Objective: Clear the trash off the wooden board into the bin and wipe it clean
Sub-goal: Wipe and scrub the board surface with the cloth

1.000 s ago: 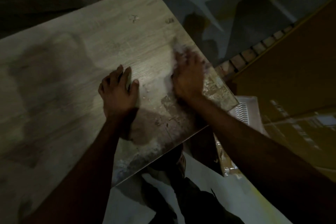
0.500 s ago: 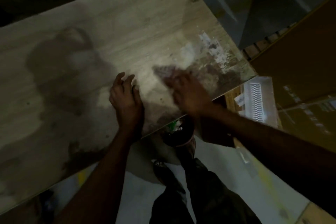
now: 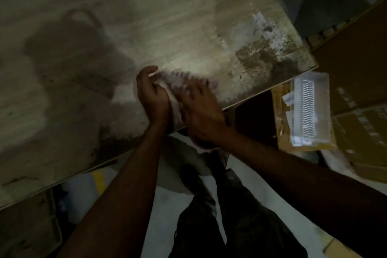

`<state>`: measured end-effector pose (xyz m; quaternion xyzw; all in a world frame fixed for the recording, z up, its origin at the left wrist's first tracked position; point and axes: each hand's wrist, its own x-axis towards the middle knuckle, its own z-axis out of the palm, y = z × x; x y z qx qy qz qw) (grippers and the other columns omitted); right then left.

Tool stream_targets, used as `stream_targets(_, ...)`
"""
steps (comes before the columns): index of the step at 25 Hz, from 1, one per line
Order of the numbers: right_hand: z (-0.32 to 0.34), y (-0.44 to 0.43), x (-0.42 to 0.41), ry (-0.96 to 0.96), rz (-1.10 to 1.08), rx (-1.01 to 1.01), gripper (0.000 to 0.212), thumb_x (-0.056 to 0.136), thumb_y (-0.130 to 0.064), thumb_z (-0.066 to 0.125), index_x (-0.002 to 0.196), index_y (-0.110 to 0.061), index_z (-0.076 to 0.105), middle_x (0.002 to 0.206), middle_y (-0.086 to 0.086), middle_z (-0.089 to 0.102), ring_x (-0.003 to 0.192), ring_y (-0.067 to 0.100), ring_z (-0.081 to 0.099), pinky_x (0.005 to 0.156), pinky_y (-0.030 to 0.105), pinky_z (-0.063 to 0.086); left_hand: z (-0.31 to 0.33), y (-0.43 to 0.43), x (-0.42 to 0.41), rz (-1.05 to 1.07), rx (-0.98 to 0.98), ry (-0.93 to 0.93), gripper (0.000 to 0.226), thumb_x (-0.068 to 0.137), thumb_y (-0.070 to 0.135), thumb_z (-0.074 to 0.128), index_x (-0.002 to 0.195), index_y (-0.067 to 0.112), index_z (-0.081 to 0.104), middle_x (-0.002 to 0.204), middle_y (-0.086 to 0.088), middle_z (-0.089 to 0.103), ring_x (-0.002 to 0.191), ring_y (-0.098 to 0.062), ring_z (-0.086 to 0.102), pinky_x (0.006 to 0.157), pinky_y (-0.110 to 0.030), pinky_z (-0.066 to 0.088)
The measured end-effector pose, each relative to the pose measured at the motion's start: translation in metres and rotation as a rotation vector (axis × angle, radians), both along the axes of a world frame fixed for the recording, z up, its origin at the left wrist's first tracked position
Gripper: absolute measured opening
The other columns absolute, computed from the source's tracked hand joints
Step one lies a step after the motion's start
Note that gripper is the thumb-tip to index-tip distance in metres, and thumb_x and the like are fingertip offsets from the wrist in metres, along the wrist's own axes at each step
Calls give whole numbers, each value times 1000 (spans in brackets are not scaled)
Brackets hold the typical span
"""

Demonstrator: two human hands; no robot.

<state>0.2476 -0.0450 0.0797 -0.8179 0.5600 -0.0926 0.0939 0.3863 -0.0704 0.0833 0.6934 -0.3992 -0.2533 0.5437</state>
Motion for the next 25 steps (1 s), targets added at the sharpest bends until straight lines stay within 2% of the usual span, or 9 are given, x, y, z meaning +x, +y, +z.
stream_targets(2,10,24,-23,-36,265,14,57,100,-29,50,157,-26,43,159,15,43,145,34,35,125,52,24,4,2,8,-25,44,130,52,71,-14,34,110,7,60,113,-8,66,96,-16,70,90,-41,56)
stream_targets(6,11,-15,-52,-28,-444,-37,56,96,-25,45,152,-16,47,156,24,42,145,45,38,118,62,32,4,-2,15,-75,98,287,38,78,-12,47,96,17,63,110,-7,69,102,-19,70,85,-29,54)
stream_targets(7,7,-2,-35,-55,-391,-42,56,95,-23,45,151,-15,49,157,25,43,145,46,39,117,63,33,3,-6,17,-70,111,321,34,80,-11,53,93,19,64,107,-6,70,101,-17,70,83,-25,54)
stream_targets(10,-1,47,-4,-76,311,21,57,97,-27,50,154,-30,45,160,13,44,147,36,36,122,53,26,2,-16,25,-52,143,403,25,82,-9,65,87,16,64,95,-2,69,90,-6,67,83,-22,52)
stream_targets(12,-7,0,-45,-94,283,-33,56,98,-27,48,154,-32,42,154,10,50,141,30,43,118,45,32,3,-14,20,-37,164,336,23,87,-5,62,93,16,63,99,-1,67,92,-2,65,89,-25,53)
stream_targets(15,5,-48,-103,-80,-500,30,52,100,-28,41,152,-27,44,156,15,45,143,38,42,119,44,32,8,-8,-21,-78,200,71,37,86,4,54,116,23,63,122,0,60,118,-15,57,108,-33,44)
stream_targets(19,16,-34,-141,-49,94,42,50,106,-26,41,156,-25,41,161,19,36,148,31,32,124,54,24,8,-4,-95,-314,162,-293,52,85,6,45,134,13,60,146,-8,52,146,-31,31,121,-35,23)
stream_targets(23,13,-97,-174,-71,-546,-2,60,94,-33,34,150,-18,48,155,24,44,140,45,44,118,57,35,-6,-25,-123,-430,132,-461,49,90,10,41,136,11,58,148,-10,50,147,-33,31,120,-47,30)
stream_targets(25,9,-85,-167,-67,-129,23,56,100,-33,34,153,-19,46,157,20,42,144,40,40,121,54,31,-6,-46,-128,-416,84,-469,48,88,11,41,133,7,60,139,-14,55,137,-36,43,115,-47,35)
